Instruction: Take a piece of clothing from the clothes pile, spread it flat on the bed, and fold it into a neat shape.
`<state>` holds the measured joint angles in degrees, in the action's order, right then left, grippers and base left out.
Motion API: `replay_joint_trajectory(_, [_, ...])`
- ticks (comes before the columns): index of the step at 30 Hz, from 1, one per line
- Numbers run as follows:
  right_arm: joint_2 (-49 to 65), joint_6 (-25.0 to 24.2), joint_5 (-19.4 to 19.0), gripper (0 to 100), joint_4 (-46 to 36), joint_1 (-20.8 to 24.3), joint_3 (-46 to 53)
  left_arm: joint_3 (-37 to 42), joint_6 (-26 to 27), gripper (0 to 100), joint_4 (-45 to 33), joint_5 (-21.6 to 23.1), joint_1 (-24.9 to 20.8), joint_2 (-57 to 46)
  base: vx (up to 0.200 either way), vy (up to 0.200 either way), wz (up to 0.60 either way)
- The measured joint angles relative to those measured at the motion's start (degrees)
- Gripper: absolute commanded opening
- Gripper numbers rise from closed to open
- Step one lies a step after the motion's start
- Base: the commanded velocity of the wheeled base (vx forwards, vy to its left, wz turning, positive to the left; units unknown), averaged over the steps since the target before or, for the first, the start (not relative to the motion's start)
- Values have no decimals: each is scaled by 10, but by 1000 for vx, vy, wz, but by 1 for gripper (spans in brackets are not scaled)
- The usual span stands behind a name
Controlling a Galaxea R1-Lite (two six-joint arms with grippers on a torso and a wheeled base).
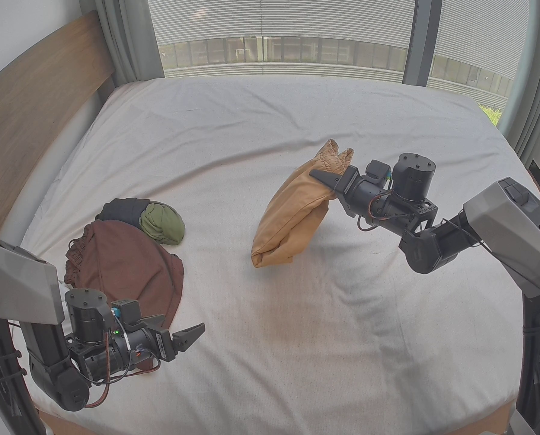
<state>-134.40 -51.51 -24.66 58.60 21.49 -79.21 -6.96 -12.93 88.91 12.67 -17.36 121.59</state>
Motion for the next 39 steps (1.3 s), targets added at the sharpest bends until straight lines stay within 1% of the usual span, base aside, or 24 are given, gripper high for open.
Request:
replay_joint_trajectory(9, [-21, 0, 0, 0, -45, -2, -67, 0, -2, 100, 0, 0, -1, 0, 0, 0, 0])
replay_joint_trajectory(27, [-62, -1, 6, 0, -97, -4, -184, -1, -2, 100, 0, 0, -1, 0, 0, 0, 0])
replay_joint_trajectory(39, [-101, -1, 10, 0, -94, -19, -204, 0, -2, 100, 0, 0, -1, 0, 0, 0, 0])
